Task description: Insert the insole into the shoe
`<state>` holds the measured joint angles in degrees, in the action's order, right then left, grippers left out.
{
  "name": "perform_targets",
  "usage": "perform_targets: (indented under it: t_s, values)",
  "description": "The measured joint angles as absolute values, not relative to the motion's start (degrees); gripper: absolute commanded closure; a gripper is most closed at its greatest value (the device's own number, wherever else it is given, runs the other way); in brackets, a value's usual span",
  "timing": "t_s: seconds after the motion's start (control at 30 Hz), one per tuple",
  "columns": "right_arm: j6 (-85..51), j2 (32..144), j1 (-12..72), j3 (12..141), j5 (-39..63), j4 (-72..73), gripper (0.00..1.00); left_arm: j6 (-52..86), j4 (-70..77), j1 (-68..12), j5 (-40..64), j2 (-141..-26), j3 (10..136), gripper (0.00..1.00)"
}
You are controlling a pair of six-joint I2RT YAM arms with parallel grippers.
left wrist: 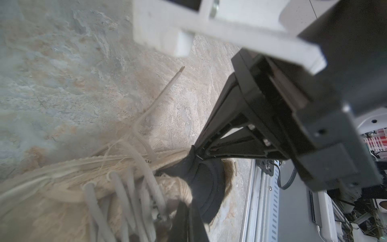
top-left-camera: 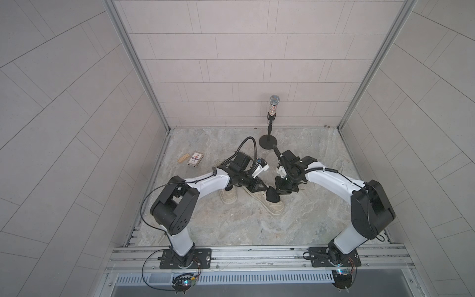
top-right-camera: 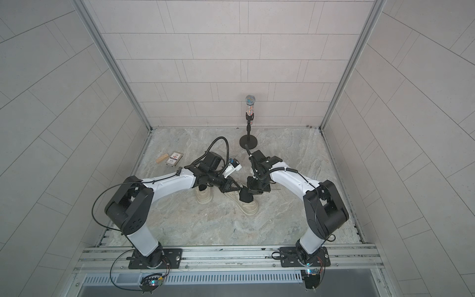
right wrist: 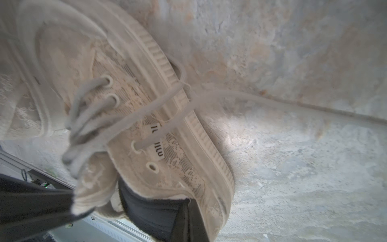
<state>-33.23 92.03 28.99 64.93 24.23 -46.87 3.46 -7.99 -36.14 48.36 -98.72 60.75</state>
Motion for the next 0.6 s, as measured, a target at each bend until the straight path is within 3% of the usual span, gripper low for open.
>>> perform_targets:
  t_s: [0.27, 0.37, 0.6]
  values:
    - [-30.5, 89.3, 31.2, 61.4, 22.1, -47.4, 1.0, 5.9, -5.2, -36.4, 48.1, -98.8, 60.7, 1.0]
    - [-30.0, 88.9, 31.0, 61.4, 22.3, -47.9, 0.79, 6.3, -4.6, -36.4, 47.9, -98.8, 60.7, 1.0]
    - [-29.2, 85.9, 28.8, 64.4, 21.1, -50.8, 0.6, 5.3, -4.6, -36.3, 47.4, -98.8, 60.7, 1.0]
